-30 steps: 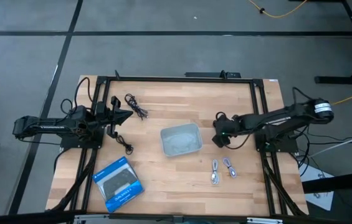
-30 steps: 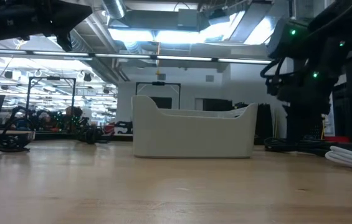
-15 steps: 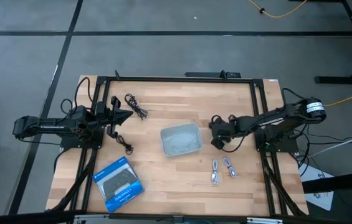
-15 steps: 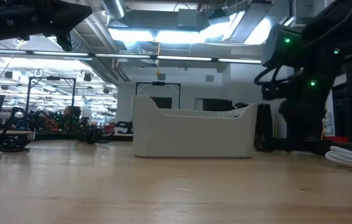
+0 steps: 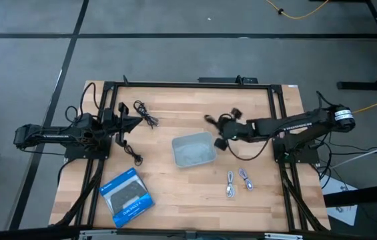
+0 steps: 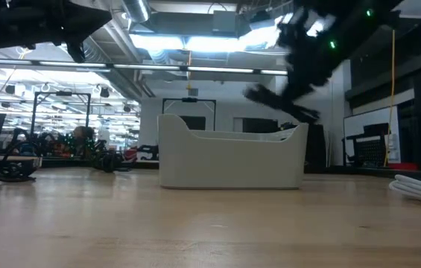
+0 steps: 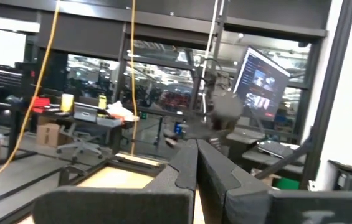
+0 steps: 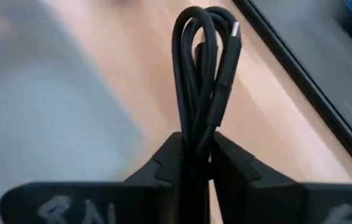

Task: Pick and place USB-C Cables
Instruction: Put the right black charger cable into the gray bin

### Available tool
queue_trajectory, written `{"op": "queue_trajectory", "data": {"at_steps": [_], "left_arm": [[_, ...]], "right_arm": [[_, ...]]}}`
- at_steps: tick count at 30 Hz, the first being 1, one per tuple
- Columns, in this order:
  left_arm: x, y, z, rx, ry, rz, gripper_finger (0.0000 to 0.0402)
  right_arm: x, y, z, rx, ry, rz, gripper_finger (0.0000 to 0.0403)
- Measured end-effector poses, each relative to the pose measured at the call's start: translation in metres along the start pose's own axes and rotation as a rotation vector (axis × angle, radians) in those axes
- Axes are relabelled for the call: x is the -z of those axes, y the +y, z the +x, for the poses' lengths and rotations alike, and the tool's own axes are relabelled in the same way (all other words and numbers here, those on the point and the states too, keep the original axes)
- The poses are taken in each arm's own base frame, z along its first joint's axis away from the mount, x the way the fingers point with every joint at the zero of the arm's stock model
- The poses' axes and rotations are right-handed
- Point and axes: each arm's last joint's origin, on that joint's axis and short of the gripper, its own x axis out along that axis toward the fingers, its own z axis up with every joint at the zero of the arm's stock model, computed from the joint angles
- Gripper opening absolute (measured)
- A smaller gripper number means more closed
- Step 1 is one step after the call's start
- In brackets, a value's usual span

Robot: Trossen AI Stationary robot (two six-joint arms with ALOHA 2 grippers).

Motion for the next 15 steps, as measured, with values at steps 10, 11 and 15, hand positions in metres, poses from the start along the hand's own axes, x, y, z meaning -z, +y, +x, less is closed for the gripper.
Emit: {"op": "queue_trajectory", "data": {"at_steps": [10,11,15], "left_arm": [[0.000,0.000,0.000,-0.010,0.000,0.000,0.0000],[0.000,0.000,0.000,-0.010,-0.001,0.000,0.0000],[0.000,0.000,0.000,-0.010,-0.001,0.000,0.0000]], "right_arm": [[-0.020,0.034,0.000,-0.432,-0.255,-0.177,0.0063],[-0.020,0.036,0.003,-0.441,-0.255,-0.179,0.0063],[-0.013,0.043,0.016,-0.449,-0.220,-0.188,0.0063]]}}
